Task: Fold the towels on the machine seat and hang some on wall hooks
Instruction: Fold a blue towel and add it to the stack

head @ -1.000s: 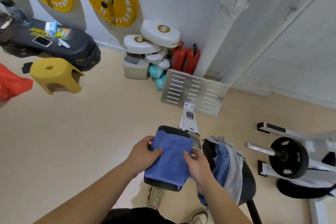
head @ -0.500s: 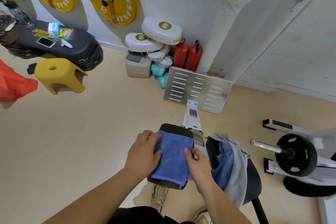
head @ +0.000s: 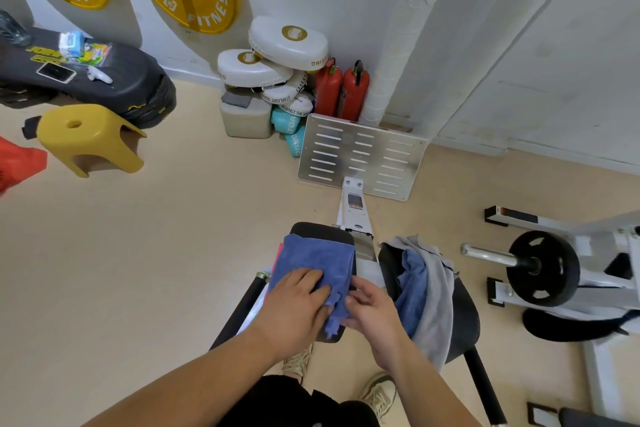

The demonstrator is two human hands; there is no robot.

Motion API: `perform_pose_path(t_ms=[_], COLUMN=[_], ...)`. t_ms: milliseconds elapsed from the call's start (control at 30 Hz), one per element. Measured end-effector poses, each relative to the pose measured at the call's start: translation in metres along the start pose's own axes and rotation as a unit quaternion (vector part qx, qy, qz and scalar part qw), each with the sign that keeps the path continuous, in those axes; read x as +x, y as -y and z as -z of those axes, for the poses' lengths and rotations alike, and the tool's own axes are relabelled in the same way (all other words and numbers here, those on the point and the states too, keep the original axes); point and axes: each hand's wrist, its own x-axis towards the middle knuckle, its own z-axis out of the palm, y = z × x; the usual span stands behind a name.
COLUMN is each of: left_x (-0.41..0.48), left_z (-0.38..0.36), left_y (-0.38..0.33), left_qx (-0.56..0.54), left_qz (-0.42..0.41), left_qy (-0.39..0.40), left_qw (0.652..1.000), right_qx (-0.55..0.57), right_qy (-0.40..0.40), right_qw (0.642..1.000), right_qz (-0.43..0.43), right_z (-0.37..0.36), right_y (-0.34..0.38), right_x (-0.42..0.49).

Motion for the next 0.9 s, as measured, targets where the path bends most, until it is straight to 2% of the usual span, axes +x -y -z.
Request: perform_pose_path(t_ms=[67, 167, 233, 333, 433, 500, 633, 700, 767, 833, 900], left_x=[-0.003, -0.001, 0.001, -0.004, -0.01, -0.013, -0.009, -0.009, -0.011, -0.013, -0.013], left_z=[0.006, 0.014, 0.016, 0.012, 0.007, 0.007, 0.019, 0.021, 0.02, 0.017, 0.011], left_y=[0.001, -0.007, -0.014, -0.019, -0.014, -0.012, -0.013, -0.013, -0.015, -0.015, -0.014], left_qx=[-0.028, -0.091, -0.071, -0.011, -0.009, -0.014, -0.068, -0.1, -0.125, -0.125, -0.075], left_qz=[0.016, 0.107, 0.11, 0.069, 0.088, 0.088, 0.099, 0.106, 0.106, 0.094, 0.06], left_qy=[-0.019, -0.086, -0.107, -0.067, -0.048, -0.055, -0.06, -0.045, -0.031, -0.015, 0.018], left_qw=[0.999, 0.986, 0.986, 0.995, 0.995, 0.995, 0.991, 0.988, 0.986, 0.988, 0.995], right_qx=[-0.005, -0.017, -0.007, -0.045, -0.179, -0.227, -0.165, -0.072, 0.049, 0.052, 0.007], right_qy=[-0.007, -0.024, -0.044, -0.057, -0.111, -0.136, -0.144, -0.098, -0.033, -0.014, -0.015], right_qw=[1.0, 0.999, 0.999, 0.997, 0.976, 0.961, 0.968, 0.989, 0.998, 0.996, 0.996], right_qz=[0.006, 0.016, 0.011, 0.018, 0.057, 0.076, 0.122, 0.08, -0.013, -0.077, -0.089], right_z=[-0.001, -0.003, -0.004, -0.004, -0.007, -0.008, -0.013, -0.017, -0.024, -0.027, -0.025], right_y=[-0.003, -0.008, -0.01, -0.01, -0.014, -0.014, -0.004, -0.001, -0.003, -0.011, -0.016], right_x=[-0.002, -0.001, -0.003, -0.012, -0.016, -0.016, -0.025, -0.029, -0.032, -0.03, -0.031])
